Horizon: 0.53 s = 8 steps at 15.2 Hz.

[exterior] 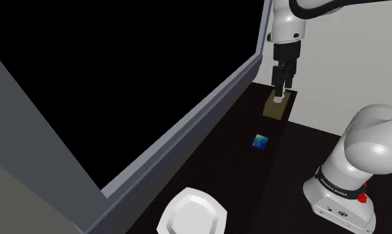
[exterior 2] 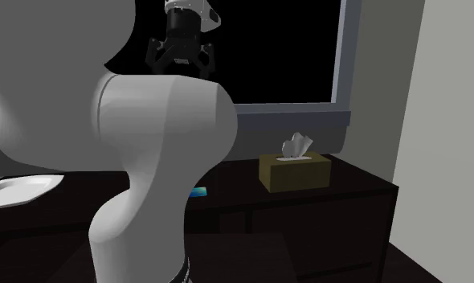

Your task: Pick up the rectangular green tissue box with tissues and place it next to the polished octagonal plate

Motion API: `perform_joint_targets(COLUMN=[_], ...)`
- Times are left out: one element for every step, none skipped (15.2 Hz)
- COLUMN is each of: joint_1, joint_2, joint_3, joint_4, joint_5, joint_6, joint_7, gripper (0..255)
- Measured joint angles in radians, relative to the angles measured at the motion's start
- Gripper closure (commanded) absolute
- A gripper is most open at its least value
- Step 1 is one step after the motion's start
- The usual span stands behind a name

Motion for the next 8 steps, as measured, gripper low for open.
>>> perform_joint_targets(joint_1=[0.0, -0.008, -0.018, -0.03, -0.044, -0.058, -0.071, -0.083], joint_2=[0.0, -0.004, -0.004, 0.004, -0.001, 0.0, 0.0, 0.005], joint_3=[0.0, -0.014, -0.031, -0.053, -0.078, -0.104, -0.128, -0.154], joint_4=[0.0, -0.012, -0.021, -0.022, -0.034, -0.05, -0.06, -0.067], joint_5=[0.0, -0.006, -0.012, -0.02, -0.029, -0.037, -0.043, -0.049], joint_6=[0.0, 0.015, 0.038, 0.061, 0.084, 0.117, 0.144, 0.173], joint_7=[0.0, -0.009, -0.019, -0.032, -0.047, -0.063, -0.077, -0.092], gripper=[0, 0, 0, 0, 0, 0, 0, 0])
